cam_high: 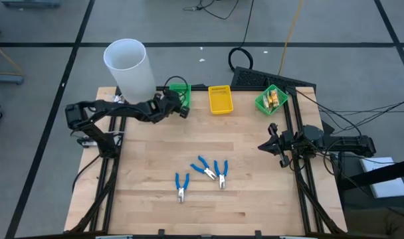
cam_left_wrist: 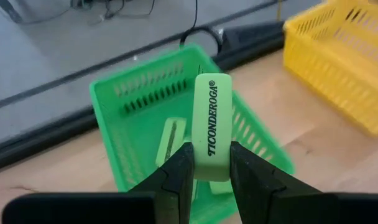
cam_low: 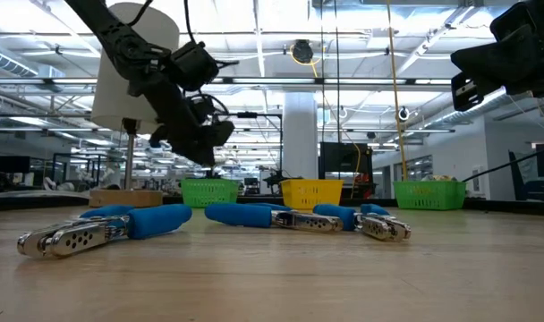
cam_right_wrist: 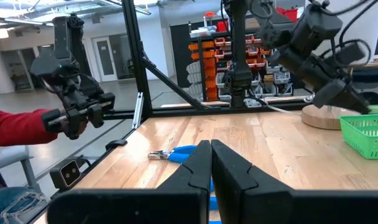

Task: Pick & Place School Supplies
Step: Put the green eraser into the left green bin

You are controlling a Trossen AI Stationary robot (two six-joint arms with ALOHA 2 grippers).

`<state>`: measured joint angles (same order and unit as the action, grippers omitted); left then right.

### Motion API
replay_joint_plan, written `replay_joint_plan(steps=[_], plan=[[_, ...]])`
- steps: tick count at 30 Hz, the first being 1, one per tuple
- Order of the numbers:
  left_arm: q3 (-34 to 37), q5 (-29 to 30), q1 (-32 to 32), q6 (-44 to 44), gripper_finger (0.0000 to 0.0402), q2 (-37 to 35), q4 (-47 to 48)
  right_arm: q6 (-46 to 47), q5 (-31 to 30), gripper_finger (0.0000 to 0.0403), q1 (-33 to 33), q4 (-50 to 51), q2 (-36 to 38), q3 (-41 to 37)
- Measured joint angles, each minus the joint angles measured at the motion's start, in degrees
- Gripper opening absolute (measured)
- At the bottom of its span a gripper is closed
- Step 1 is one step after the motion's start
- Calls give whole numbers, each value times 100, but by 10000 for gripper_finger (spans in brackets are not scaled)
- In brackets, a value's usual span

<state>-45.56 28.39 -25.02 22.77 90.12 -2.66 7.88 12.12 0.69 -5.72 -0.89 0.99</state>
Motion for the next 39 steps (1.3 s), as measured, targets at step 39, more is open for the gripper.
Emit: replay_joint_plan(steps=[39], plan=[[4,-1,-76,152,102,665,-393,0,0,4,-2,2,-2,-1]])
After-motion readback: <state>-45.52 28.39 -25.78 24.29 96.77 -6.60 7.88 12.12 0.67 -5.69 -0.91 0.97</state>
